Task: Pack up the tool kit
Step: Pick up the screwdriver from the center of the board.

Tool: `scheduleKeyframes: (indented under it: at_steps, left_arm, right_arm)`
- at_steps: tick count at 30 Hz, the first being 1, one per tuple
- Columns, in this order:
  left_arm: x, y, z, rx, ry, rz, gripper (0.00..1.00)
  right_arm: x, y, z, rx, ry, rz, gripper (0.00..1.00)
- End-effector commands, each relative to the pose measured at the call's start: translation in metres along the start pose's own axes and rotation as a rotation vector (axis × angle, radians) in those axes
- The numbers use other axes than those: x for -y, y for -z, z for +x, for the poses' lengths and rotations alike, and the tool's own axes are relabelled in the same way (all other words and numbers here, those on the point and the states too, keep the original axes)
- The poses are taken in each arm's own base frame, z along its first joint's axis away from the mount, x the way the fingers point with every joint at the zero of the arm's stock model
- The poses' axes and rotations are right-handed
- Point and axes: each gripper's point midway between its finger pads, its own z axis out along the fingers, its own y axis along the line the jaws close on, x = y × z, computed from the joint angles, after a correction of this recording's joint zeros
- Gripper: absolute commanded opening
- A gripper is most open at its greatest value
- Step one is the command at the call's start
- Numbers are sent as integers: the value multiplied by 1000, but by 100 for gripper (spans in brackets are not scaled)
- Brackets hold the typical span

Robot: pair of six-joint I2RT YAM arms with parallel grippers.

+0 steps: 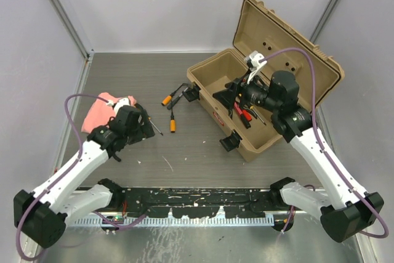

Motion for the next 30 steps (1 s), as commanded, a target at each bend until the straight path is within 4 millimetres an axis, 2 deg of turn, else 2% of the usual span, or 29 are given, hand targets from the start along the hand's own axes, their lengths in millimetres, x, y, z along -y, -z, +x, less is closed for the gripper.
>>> scheduleKeyframes:
  at_steps: [1, 10, 15, 19, 21, 22, 28, 30]
  left_arm:
    - [16, -8, -40, 71, 142, -18, 98]
    - [10, -53, -66, 21, 354, -130, 98]
    - [7, -85, -67, -52, 352, -219, 100]
    - [9, -108, -69, -104, 350, -267, 95]
    - [9, -119, -69, -123, 351, -286, 92]
    - [8, -124, -68, -136, 349, -297, 91]
    - [2, -147, -64, -202, 327, -359, 88]
    - [0, -153, -61, -215, 327, -370, 83]
  right_arm:
    - [-21, 12, -15, 58, 15, -77, 72]
    - [-20, 22, 0, 37, 39, -63, 76]
    - [-19, 27, 3, 47, 65, -50, 81]
    - [-20, 28, 8, 44, 37, -49, 88]
    - [-19, 28, 11, 39, 26, -46, 93]
    - [-20, 29, 12, 39, 25, -48, 99]
    - [-20, 32, 12, 42, 25, -40, 100]
    - [-19, 32, 12, 42, 23, -34, 100]
